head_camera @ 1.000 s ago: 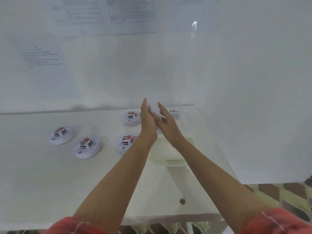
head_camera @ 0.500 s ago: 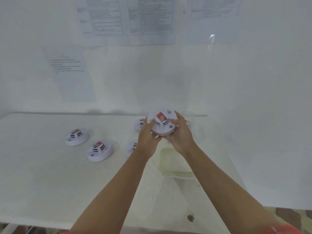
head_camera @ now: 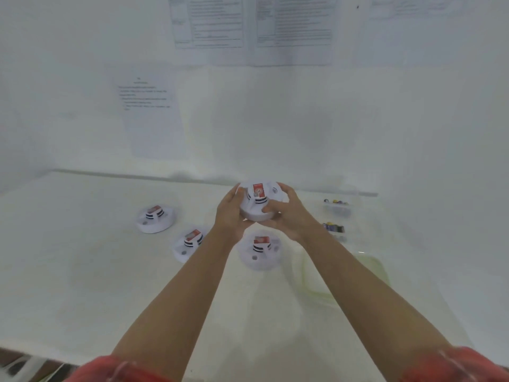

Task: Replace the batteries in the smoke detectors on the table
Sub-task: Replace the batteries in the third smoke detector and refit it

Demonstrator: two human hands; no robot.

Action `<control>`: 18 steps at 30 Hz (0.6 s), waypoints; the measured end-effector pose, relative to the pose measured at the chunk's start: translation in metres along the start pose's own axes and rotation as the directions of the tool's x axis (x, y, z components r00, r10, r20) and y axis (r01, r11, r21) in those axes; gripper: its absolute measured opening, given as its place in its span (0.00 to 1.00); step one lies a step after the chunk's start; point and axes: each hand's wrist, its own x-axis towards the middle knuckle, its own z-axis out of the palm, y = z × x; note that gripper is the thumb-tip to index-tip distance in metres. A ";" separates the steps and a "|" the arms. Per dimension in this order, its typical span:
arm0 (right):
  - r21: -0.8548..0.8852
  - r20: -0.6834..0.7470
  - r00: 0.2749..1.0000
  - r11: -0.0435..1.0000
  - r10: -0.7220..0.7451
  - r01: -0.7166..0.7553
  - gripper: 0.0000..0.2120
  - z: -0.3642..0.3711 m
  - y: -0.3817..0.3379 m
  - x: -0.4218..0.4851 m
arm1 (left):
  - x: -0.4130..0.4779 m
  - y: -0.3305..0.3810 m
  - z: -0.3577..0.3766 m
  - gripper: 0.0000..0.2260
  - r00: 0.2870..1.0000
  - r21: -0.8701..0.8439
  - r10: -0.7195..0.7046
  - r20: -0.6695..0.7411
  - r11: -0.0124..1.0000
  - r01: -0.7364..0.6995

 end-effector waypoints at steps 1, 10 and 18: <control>0.041 -0.010 1.000 0.999 0.003 -0.003 0.33 0.008 0.007 0.011 | 0.008 0.004 -0.008 0.19 1.000 0.016 0.003 0.022 1.000 -0.003; 0.176 -0.145 0.988 0.984 0.052 -0.026 0.31 0.074 0.059 0.105 | 0.091 0.036 -0.092 0.15 0.985 0.015 -0.074 0.157 0.997 0.073; 0.175 -0.293 0.956 0.984 0.035 0.017 0.38 0.088 0.082 0.148 | 0.139 0.037 -0.117 0.13 0.962 0.060 -0.198 0.190 0.980 0.190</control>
